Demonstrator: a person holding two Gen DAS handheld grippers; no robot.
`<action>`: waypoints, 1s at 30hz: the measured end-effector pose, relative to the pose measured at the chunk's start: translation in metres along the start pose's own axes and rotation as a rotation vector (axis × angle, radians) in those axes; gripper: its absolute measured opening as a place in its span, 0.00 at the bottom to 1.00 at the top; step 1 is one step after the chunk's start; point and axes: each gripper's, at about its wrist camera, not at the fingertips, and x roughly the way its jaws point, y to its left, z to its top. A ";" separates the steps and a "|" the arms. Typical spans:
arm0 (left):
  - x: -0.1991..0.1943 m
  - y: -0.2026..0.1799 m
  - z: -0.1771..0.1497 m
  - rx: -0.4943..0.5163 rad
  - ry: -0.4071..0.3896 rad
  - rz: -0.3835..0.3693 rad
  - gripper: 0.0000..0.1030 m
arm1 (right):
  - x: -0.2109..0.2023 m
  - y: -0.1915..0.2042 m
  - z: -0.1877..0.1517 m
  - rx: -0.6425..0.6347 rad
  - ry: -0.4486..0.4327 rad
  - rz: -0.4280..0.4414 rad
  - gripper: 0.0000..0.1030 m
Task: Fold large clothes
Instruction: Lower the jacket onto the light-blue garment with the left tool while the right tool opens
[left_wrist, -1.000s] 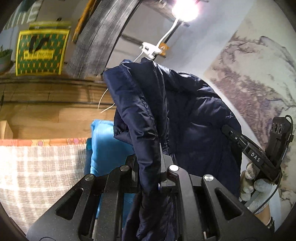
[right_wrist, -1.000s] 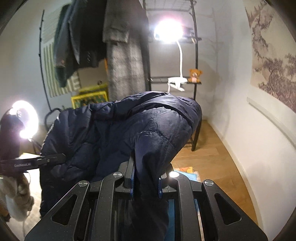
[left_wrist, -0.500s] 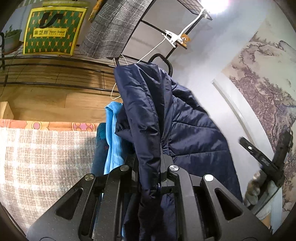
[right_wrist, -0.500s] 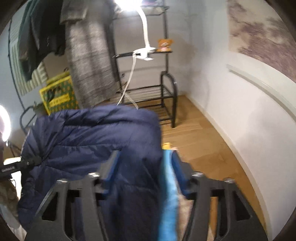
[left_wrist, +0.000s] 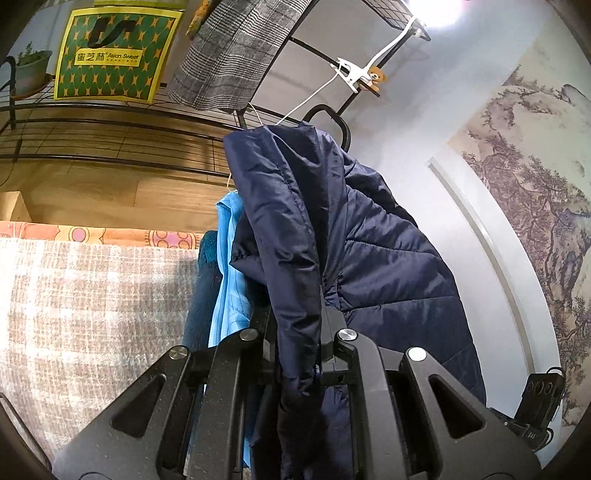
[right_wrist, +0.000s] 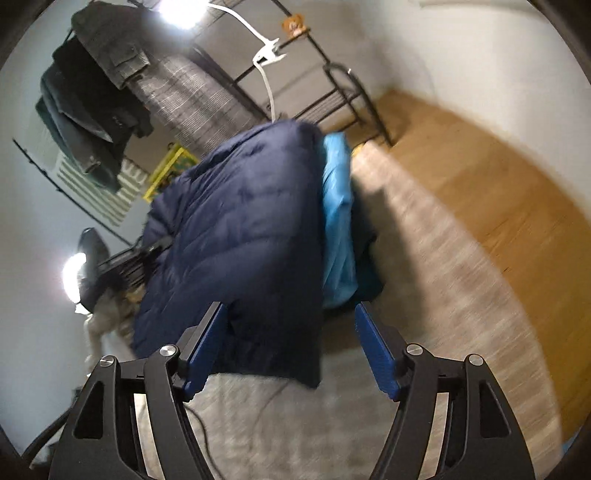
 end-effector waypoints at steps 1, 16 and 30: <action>0.000 0.000 0.000 -0.003 0.002 -0.003 0.09 | 0.001 0.003 -0.002 -0.010 0.000 0.012 0.51; 0.008 0.006 -0.008 0.015 0.048 -0.009 0.19 | 0.016 0.026 0.028 -0.240 -0.057 -0.263 0.16; -0.060 -0.005 -0.003 0.039 -0.017 0.112 0.33 | -0.014 0.035 0.021 -0.163 -0.108 -0.273 0.24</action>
